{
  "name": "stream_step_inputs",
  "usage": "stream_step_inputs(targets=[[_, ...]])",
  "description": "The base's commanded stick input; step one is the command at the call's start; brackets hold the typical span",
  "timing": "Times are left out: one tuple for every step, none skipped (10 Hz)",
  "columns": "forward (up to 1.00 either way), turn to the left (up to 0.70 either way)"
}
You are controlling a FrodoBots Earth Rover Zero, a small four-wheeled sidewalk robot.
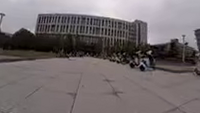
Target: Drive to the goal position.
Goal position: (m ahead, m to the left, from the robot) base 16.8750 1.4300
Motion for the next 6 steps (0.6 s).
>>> stream_step_inputs(targets=[[0.7, 0.0], [0.7, 0.0], [0.7, 0.0], [0.7, 0.0], [0.7, 0.0], [0.7, 0.0]])
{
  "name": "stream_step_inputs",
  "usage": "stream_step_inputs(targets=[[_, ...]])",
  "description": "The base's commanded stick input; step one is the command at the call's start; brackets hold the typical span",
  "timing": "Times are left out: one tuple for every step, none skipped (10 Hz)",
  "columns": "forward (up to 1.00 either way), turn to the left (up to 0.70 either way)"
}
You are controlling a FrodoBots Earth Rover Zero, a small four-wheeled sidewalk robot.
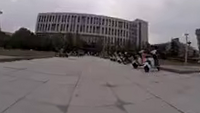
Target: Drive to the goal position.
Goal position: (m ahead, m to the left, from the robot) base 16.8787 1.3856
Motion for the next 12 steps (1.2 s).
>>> stream_step_inputs(targets=[[0.7, 0.0], [0.7, 0.0], [0.7, 0.0], [0.7, 0.0], [0.7, 0.0], [0.7, 0.0], [0.7, 0.0], [0.7, 0.0], [0.7, 0.0], [0.7, 0.0], [0.7, 0.0], [0.7, 0.0]])
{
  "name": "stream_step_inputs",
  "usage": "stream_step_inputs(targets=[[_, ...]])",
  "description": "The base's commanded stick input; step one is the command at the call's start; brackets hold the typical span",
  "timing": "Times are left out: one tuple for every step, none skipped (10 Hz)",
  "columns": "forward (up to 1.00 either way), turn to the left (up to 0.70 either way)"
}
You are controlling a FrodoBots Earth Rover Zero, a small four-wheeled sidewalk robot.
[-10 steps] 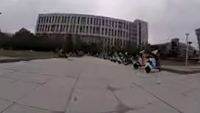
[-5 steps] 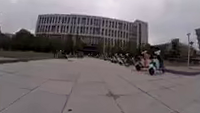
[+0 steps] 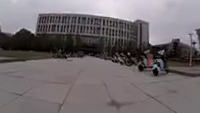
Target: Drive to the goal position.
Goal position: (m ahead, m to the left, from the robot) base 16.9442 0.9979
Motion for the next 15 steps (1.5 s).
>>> stream_step_inputs(targets=[[0.7, 0.0], [0.7, 0.0], [0.7, 0.0], [0.7, 0.0], [0.7, 0.0], [0.7, 0.0], [0.7, 0.0], [0.7, 0.0], [0.7, 0.0], [0.7, 0.0], [0.7, 0.0], [0.7, 0.0], [0.7, 0.0], [0.7, 0.0], [0.7, 0.0]])
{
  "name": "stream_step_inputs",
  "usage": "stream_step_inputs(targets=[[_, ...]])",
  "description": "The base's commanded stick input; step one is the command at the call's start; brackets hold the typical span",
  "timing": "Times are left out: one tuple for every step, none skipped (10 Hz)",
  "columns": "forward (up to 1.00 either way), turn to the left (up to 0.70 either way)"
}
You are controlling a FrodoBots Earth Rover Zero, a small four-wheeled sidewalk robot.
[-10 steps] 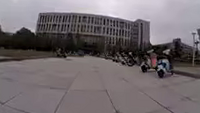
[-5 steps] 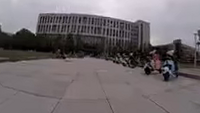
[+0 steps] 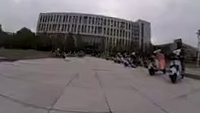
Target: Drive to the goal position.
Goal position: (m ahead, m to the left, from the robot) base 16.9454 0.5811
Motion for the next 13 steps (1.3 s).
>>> stream_step_inputs(targets=[[0.7, 0.0], [0.7, 0.0], [0.7, 0.0], [0.7, 0.0], [0.7, 0.0], [0.7, 0.0], [0.7, 0.0], [0.7, 0.0], [0.7, 0.0], [0.7, 0.0], [0.7, 0.0], [0.7, 0.0], [0.7, 0.0]])
